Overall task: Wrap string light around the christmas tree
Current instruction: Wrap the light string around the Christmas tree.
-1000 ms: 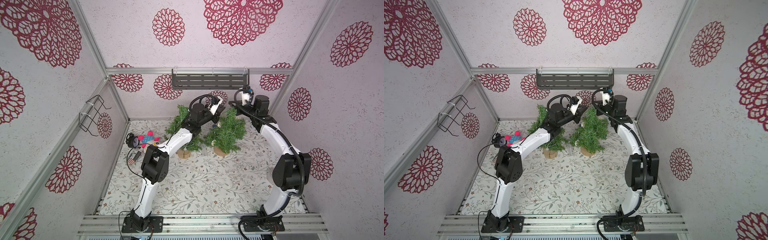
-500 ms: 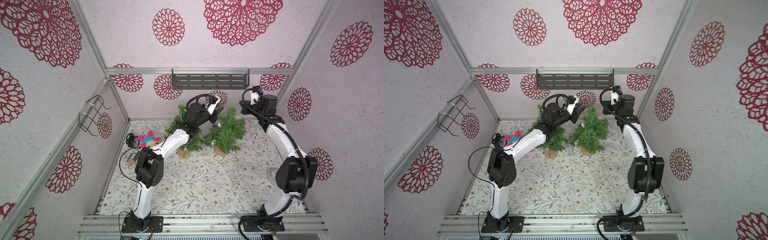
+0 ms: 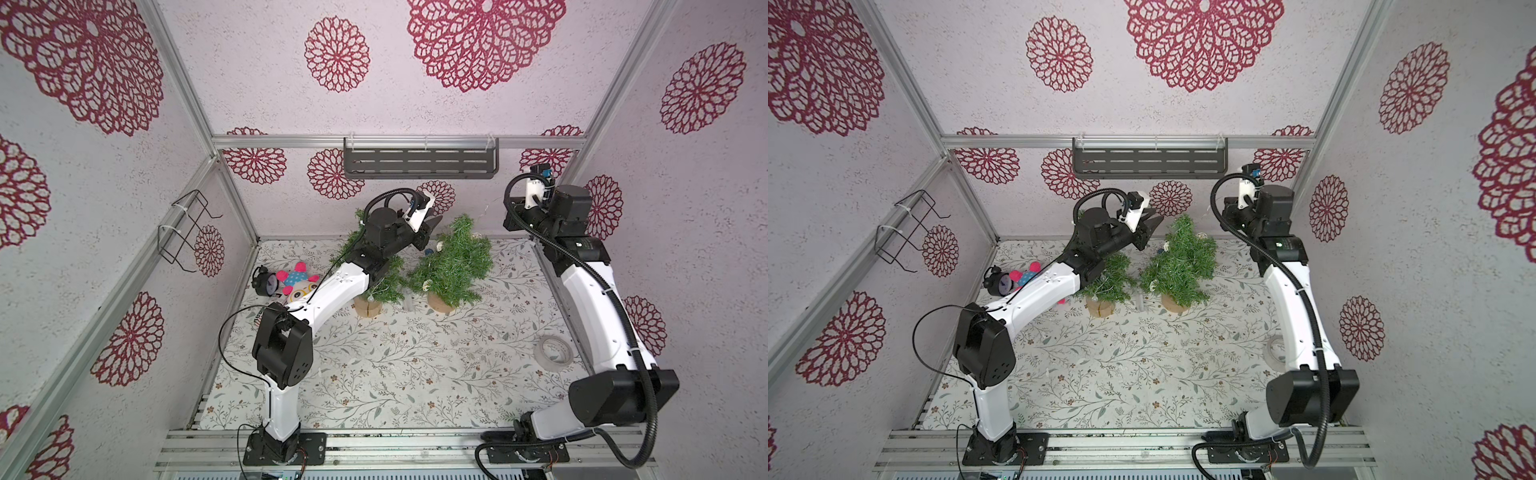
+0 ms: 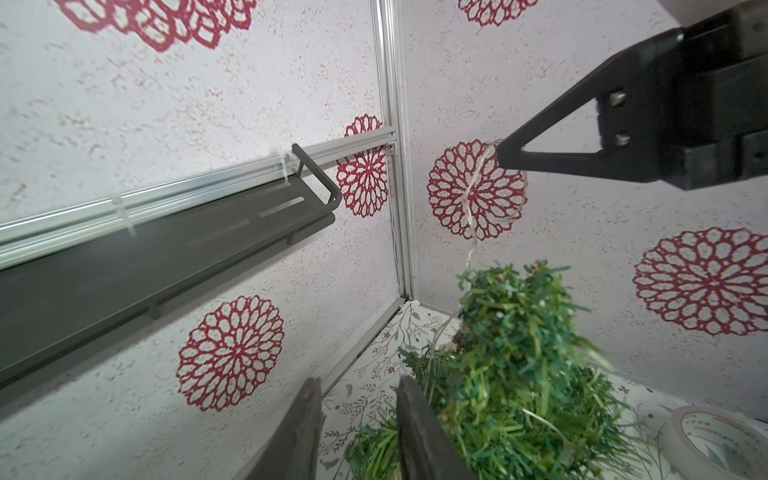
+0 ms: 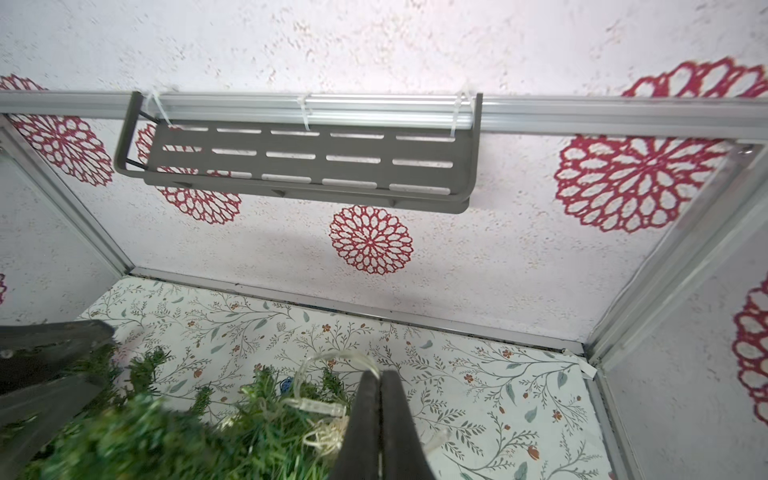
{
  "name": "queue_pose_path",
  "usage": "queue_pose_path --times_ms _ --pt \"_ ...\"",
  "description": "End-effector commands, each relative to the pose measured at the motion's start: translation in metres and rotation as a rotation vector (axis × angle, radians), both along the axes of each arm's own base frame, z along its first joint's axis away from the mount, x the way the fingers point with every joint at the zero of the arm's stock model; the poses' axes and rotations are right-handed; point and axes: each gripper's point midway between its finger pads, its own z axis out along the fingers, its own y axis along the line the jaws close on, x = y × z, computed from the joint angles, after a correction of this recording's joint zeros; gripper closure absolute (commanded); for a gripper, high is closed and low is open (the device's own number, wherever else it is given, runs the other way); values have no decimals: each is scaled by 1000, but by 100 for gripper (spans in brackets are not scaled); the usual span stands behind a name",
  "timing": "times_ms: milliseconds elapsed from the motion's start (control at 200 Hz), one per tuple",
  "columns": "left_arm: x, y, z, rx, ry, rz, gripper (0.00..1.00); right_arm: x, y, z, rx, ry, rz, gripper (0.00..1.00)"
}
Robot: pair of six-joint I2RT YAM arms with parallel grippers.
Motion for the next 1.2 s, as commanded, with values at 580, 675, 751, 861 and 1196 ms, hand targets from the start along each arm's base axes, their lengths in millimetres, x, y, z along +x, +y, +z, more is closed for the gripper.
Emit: queue_pose_path --times_ms 580,675,751,861,1196 --pt "-86 16 3 13 125 39 66 -130 58 -139 194 404 105 100" --pt "-99 17 -8 37 148 51 65 -135 60 -164 223 447 109 100" --pt "-112 18 -16 56 164 57 64 -136 62 -181 251 464 107 100" --pt "-128 21 -27 66 185 58 64 -133 64 -196 281 464 103 100" --pt "-173 45 -73 115 303 108 63 -139 64 -232 225 544 114 59"
